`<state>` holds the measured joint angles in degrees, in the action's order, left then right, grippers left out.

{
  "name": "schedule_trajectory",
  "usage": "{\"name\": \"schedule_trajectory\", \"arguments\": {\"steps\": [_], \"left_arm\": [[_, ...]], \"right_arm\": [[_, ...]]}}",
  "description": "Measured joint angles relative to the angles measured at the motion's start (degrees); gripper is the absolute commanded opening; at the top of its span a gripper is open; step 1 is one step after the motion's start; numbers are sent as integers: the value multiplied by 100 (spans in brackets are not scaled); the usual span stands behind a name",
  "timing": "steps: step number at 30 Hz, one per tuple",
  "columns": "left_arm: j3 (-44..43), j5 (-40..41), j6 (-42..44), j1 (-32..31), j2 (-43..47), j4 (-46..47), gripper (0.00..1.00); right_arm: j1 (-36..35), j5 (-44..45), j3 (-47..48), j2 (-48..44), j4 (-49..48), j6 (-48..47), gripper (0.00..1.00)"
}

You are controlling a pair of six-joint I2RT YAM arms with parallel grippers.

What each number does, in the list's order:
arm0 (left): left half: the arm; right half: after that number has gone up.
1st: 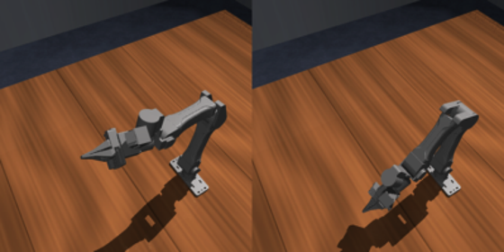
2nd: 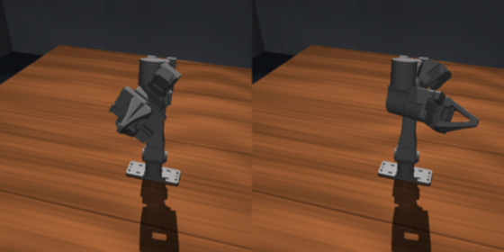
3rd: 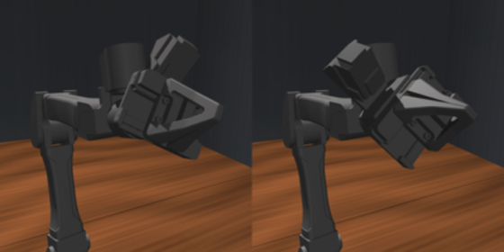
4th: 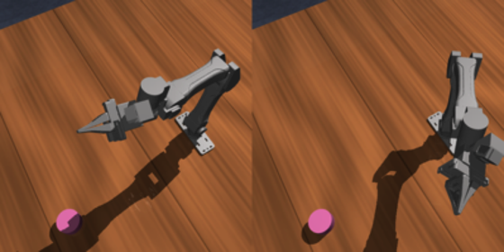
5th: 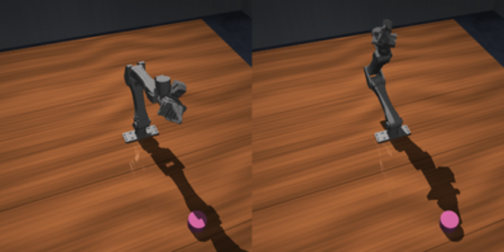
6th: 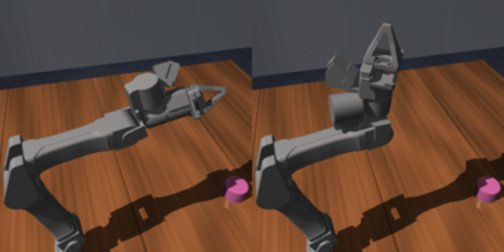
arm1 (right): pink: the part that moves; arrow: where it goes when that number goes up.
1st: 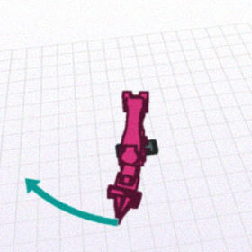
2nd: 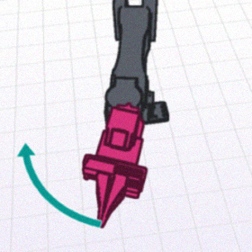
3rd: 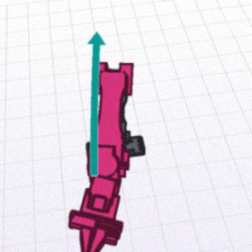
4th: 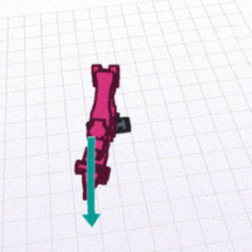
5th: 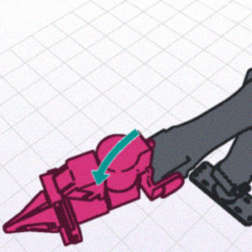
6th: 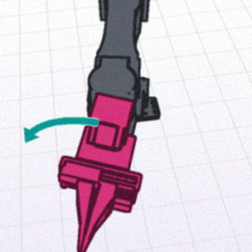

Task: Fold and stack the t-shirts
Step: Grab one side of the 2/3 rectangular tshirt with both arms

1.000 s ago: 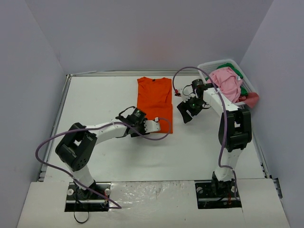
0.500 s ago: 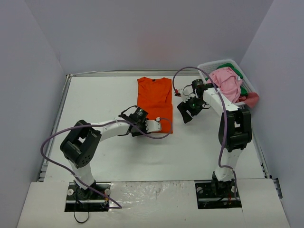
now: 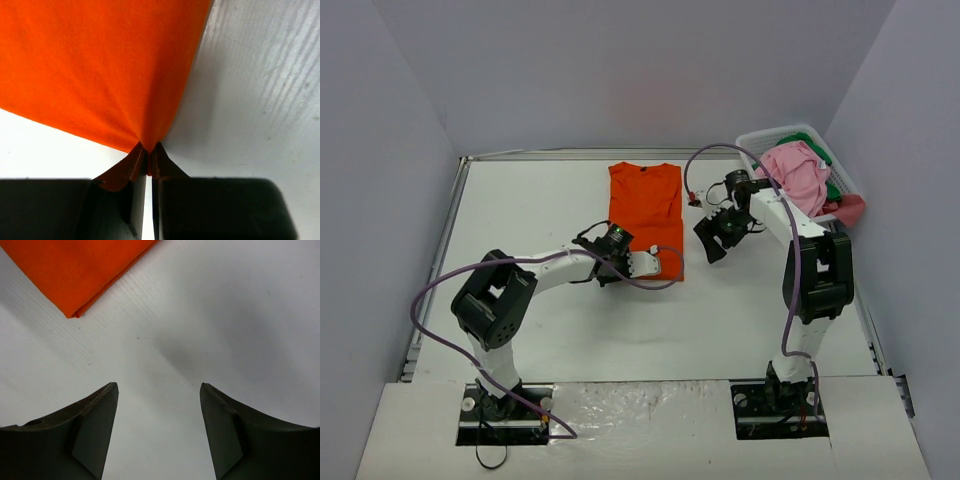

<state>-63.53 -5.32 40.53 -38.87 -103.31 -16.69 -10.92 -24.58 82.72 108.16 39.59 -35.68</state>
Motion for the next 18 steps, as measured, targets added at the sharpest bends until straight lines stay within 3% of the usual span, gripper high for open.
{"name": "schedule_trajectory", "arguments": {"steps": [5,9,13,18], "left_arm": [[-138,-437,-72,131,0,-304,2],[-323,-997,-177,380,0,-767,2],[-444,-1412,-273,619,0,-1091,2],[-498,-1740,-369,782,0,-1423,2]], "right_arm": [[26,-431,-350,-603,-46,-236,63],[96,-1126,-772,-1530,-90,-660,72],[151,-1609,-1115,-2350,-170,-1095,70],[35,-1845,-1698,-2741,-411,-1534,69]]}}
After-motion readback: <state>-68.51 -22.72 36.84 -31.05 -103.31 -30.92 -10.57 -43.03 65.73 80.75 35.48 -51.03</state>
